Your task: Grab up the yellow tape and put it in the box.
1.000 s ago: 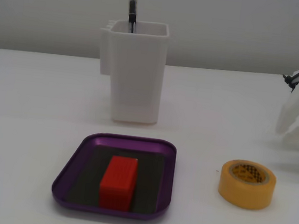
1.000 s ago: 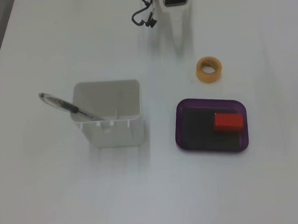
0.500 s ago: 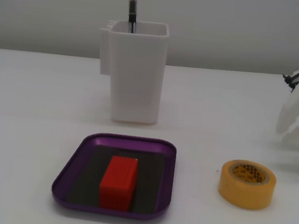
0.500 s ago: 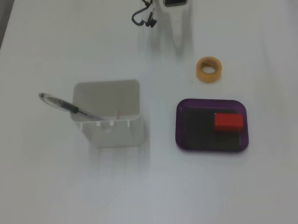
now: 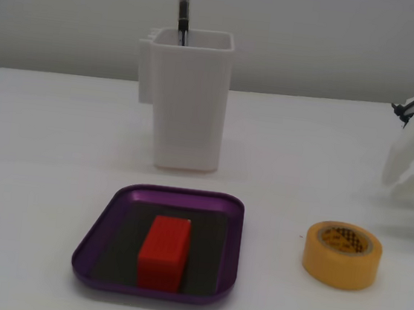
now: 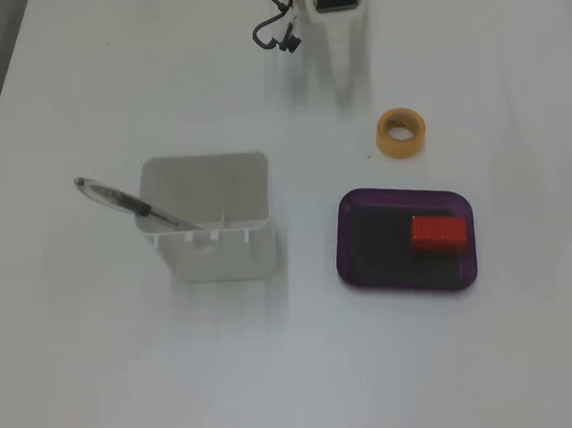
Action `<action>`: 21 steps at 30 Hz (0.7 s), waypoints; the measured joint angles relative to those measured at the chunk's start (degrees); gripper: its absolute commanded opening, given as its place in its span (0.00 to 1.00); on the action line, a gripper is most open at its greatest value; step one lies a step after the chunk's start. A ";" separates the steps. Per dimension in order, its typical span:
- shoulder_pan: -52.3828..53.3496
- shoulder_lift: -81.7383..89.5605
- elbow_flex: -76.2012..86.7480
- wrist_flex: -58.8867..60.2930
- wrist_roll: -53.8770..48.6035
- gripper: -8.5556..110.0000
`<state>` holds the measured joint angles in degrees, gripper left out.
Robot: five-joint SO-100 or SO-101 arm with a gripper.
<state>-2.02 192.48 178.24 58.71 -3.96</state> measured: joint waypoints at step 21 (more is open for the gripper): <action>-0.09 0.00 -2.55 -1.76 0.00 0.07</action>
<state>-2.11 192.48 175.69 56.95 -3.96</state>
